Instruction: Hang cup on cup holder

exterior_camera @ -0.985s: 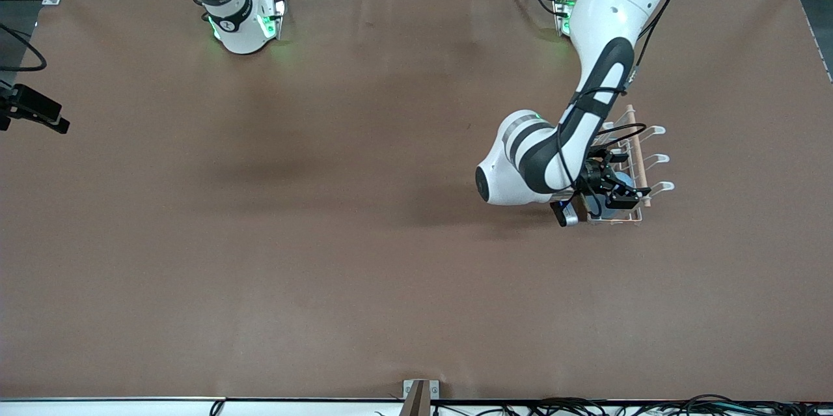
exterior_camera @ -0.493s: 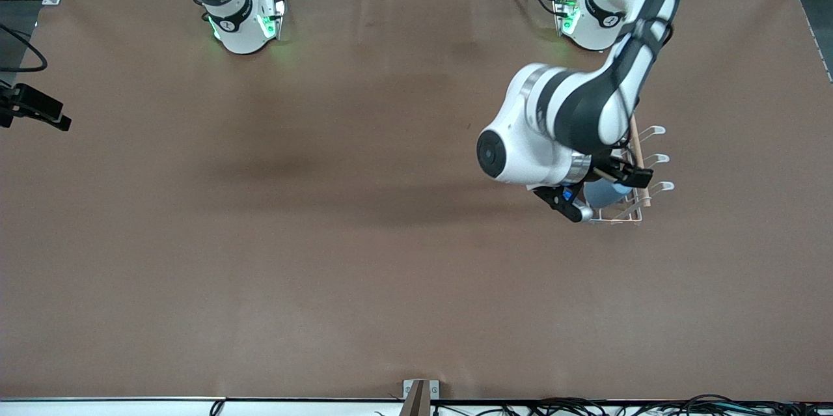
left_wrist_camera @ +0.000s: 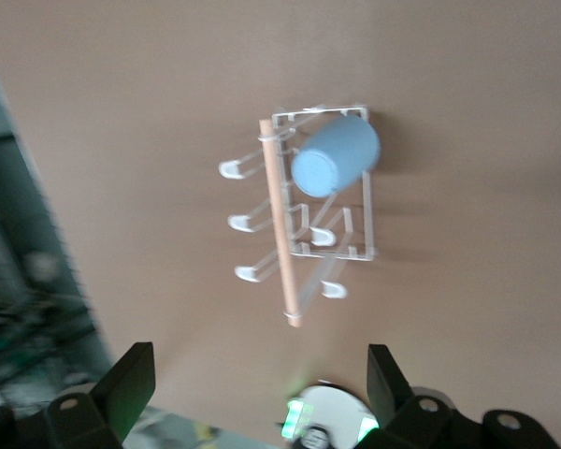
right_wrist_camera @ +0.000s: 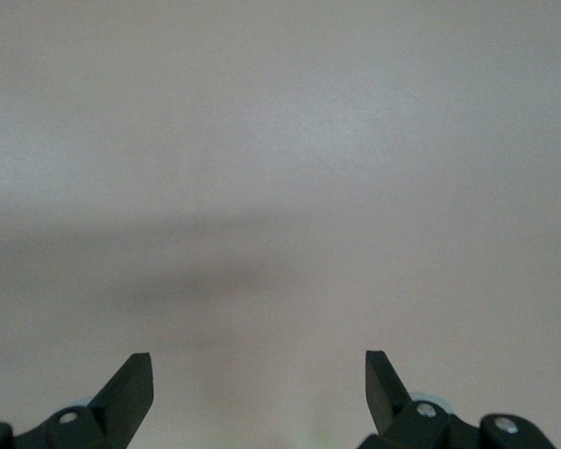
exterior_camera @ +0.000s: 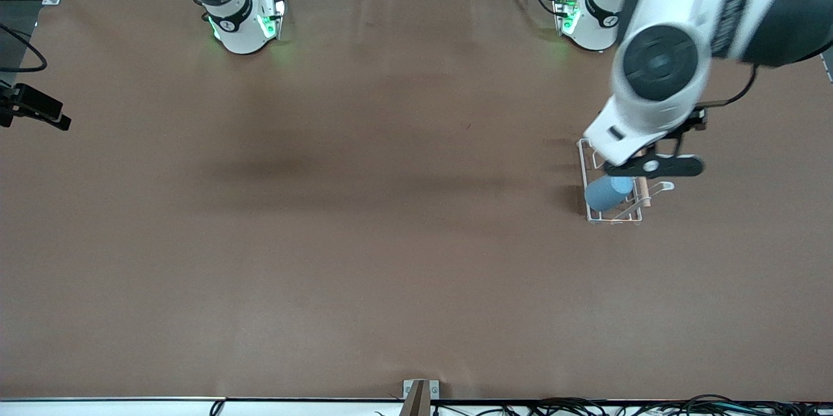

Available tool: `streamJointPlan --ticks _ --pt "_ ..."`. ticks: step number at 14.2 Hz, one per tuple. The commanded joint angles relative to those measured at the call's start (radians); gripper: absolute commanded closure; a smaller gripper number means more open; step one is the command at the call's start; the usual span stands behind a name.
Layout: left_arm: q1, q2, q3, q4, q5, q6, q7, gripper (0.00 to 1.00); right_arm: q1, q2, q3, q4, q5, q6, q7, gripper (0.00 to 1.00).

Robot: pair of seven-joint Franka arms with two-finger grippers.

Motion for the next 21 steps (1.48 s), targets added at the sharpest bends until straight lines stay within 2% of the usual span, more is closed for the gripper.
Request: streamJointPlan --ticks 1,5,7,9,13,15,18,21 --pt "0.099 -0.077 -0.006 -0.018 -0.095 0.049 -0.02 0.0 0.011 -0.029 -0.006 -0.027 -0.019 0.002 -0.005 0.0" --pt "0.155 -0.086 -0.008 0.008 -0.099 0.079 -0.004 0.0 0.011 -0.029 -0.006 -0.028 -0.016 0.011 -0.005 0.0" --pt "0.17 -0.138 0.001 -0.01 -0.141 0.126 -0.006 0.0 0.011 -0.029 -0.006 -0.031 -0.014 0.008 -0.005 0.0" --pt "0.236 -0.195 -0.008 -0.097 -0.214 0.2 -0.006 0.0 0.011 -0.028 -0.005 -0.031 -0.01 0.011 -0.005 0.0" --pt "0.277 -0.284 -0.005 -0.238 -0.236 0.304 -0.004 0.0 0.009 -0.028 -0.006 -0.027 -0.005 0.013 -0.002 0.0" --pt "0.302 -0.333 0.0 -0.318 -0.297 0.37 -0.004 0.0 0.009 -0.028 -0.006 -0.025 -0.005 0.011 0.001 0.0" --pt "0.337 -0.351 0.002 -0.349 -0.33 0.379 0.01 0.0 0.009 -0.028 -0.005 -0.025 -0.002 0.011 0.006 0.0" --pt "0.382 -0.374 0.003 -0.377 -0.33 0.393 0.137 0.0 0.013 -0.028 -0.003 -0.025 0.001 0.014 0.006 0.0"
